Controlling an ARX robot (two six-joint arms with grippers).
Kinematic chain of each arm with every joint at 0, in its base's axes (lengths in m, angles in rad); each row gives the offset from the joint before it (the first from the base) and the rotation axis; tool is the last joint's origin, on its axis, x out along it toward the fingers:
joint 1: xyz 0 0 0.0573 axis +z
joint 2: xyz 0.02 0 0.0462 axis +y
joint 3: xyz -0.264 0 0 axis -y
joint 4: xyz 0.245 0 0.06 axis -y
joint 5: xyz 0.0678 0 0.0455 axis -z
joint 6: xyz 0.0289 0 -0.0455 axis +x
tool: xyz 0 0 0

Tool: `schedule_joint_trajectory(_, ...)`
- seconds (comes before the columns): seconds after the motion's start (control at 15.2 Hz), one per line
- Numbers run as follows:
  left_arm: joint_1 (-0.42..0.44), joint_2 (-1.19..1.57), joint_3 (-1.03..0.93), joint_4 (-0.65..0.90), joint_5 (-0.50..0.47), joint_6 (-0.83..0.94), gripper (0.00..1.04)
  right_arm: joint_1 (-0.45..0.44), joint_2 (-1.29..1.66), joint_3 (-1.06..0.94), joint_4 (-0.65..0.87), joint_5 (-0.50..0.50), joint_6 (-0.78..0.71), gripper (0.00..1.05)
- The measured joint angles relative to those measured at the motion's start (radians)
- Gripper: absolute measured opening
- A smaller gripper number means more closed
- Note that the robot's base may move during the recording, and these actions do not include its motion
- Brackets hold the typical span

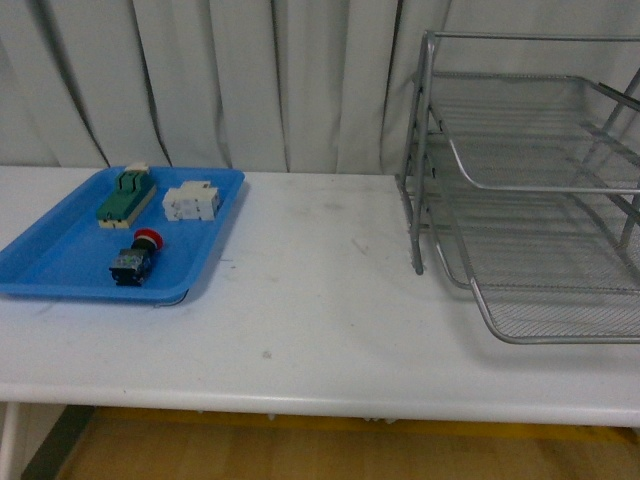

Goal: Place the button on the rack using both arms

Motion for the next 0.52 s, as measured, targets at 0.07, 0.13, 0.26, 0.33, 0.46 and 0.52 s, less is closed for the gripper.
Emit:
schedule_joint_trajectory(0.07,0.000,0.000,0.000,0.000,0.000,0.000,0.98,0.000,0.000,0.000,0.000,0.000,0.000,0.37)
schedule_joint_trajectory(0.13,0.000,0.000,0.000,0.000,0.000,0.000,0.98,0.000,0.000,0.000,0.000,0.000,0.000,0.50)
schedule_joint_trajectory(0.26,0.000,0.000,0.000,0.000,0.000,0.000,0.98,0.000,0.000,0.000,0.000,0.000,0.000,0.74)
schedule_joint_trajectory(0.33,0.000,0.000,0.000,0.000,0.000,0.000,0.98,0.000,0.000,0.000,0.000,0.000,0.000,0.87)
schedule_joint_trajectory(0.46,-0.011,0.132,0.106,-0.262,-0.053,-0.055,0.98,0.000,0.000,0.000,0.000,0.000,0.000,0.98)
schedule_joint_trajectory(0.52,0.006,0.269,0.187,-0.357,-0.037,-0.088,0.98,0.000,0.000,0.000,0.001,-0.001,0.000,0.98)
